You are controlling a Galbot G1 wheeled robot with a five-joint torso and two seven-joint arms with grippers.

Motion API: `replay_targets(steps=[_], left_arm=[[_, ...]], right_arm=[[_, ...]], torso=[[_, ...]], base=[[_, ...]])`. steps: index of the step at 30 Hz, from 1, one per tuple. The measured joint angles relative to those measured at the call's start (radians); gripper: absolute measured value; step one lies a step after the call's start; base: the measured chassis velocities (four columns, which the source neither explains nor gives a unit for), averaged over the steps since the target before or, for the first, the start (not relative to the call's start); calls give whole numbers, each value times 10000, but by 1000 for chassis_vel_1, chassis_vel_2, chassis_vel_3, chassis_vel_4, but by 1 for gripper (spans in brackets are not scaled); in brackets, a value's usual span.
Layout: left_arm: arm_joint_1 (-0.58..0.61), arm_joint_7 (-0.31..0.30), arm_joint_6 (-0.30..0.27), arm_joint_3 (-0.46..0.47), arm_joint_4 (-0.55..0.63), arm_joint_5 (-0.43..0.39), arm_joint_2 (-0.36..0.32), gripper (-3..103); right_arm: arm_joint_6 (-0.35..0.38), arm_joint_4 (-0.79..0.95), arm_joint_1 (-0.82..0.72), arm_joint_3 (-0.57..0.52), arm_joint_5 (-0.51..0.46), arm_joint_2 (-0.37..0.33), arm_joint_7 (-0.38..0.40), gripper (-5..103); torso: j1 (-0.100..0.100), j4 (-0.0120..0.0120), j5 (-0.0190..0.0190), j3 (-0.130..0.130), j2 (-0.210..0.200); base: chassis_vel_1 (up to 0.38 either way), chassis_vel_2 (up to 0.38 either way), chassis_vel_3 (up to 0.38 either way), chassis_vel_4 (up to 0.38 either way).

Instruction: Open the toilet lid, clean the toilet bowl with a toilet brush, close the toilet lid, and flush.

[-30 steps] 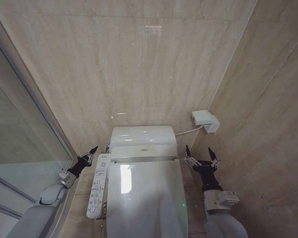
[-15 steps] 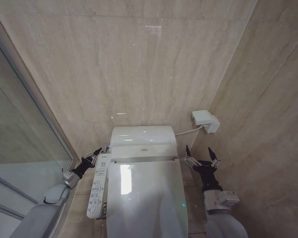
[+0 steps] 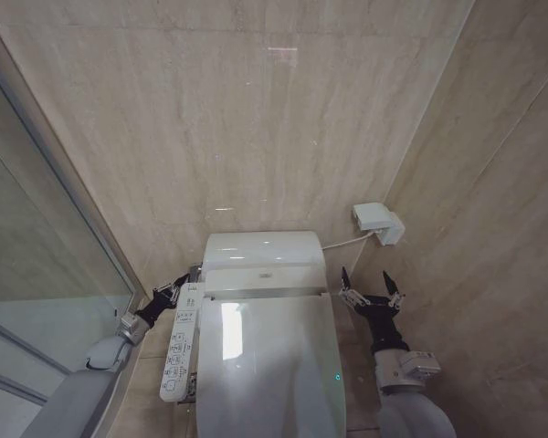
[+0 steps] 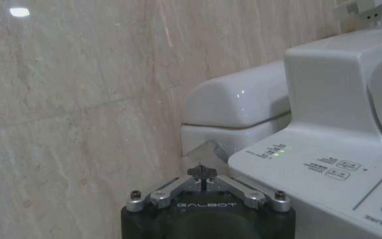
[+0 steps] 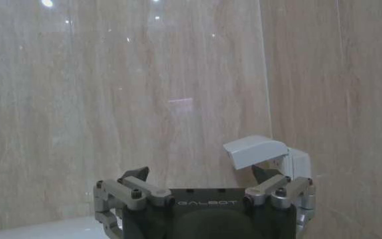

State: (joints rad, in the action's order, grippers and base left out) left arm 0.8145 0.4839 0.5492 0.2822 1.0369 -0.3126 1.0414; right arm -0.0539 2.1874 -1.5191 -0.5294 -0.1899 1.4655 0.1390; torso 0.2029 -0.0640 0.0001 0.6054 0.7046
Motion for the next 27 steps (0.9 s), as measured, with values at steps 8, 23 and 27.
replay_targets(steps=[8, 23, 27], left_arm=[[-135, 18, 66, -108, -322, 56, 133, 0], [-482, 22, 72, -193, -769, 76, 256, 0], [-541, 19, 67, -215, -827, 76, 324, 0]], right_arm=[[0, 0, 0, 0, 1, 1, 0, 100], [0, 0, 0, 0, 0, 0, 0, 100], [0, 0, 0, 0, 0, 0, 0, 100]], torso=[[0, 0, 2, -1, 0], [1, 3, 0, 0, -1], [1, 4, 0, 0, -2]], base=[[0, 0, 0, 0], [0, 0, 0, 0], [0, 0, 0, 0]])
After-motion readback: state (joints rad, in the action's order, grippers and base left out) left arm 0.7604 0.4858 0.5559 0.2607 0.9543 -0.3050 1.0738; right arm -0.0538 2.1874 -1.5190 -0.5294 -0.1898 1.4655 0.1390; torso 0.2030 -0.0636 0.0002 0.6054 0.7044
